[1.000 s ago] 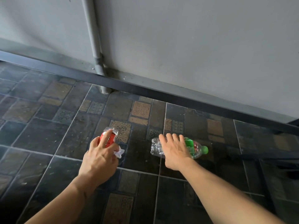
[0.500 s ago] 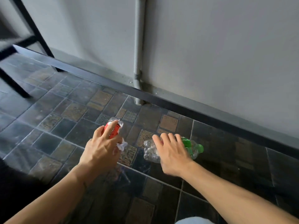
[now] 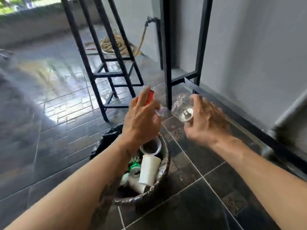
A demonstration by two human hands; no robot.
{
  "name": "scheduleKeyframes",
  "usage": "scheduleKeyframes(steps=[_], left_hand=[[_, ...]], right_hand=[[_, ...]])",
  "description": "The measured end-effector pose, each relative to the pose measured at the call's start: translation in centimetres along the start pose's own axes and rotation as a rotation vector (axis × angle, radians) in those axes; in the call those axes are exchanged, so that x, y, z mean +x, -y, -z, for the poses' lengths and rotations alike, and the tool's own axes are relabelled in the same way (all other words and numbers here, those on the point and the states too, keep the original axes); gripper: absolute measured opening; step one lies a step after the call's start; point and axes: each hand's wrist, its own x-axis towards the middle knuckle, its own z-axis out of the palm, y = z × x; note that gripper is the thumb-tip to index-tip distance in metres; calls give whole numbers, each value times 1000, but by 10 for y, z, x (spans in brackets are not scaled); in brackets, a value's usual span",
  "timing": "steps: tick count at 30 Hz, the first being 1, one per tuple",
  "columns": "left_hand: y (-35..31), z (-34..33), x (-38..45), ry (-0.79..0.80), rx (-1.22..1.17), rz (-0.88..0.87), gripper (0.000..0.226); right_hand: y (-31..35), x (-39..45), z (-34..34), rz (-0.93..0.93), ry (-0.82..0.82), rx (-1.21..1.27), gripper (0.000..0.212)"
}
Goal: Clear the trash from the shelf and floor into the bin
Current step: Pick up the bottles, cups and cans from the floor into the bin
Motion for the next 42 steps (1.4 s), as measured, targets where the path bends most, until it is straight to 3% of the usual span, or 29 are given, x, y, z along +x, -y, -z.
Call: scheduleKeyframes(steps=[5, 8, 14, 18, 20, 26, 29, 34, 39, 42], left_hand=[[62, 49, -27, -92, 31, 202, 26], [81, 61, -49, -81, 7, 265, 19], [92, 37, -85, 186, -26, 409, 17], [94, 23, -102, 385, -70, 439, 37], [95, 22, -106, 381, -104, 460, 42], [97, 30, -110, 295, 6, 589, 48], [98, 33, -112, 248, 57, 630, 50], [101, 33, -117, 65, 25, 731, 36], [113, 32, -127, 33, -2, 754, 37], [119, 33, -130, 53, 0, 723, 33]], right_hand=[[86, 21, -3, 204, 8, 174, 57], [119, 21, -6, 197, 123, 325, 49], [130, 7, -35, 17, 543, 426, 60], [124, -3, -55, -84, 638, 428, 72], [125, -5, -61, -124, 667, 437, 85], [126, -11, -67, -87, 570, 370, 65], [137, -12, -66, -24, 507, 289, 65], [174, -9, -83, -129, 516, 415, 86], [170, -16, -108, -188, 565, 378, 115], [154, -26, -114, 15, 391, 391, 88]])
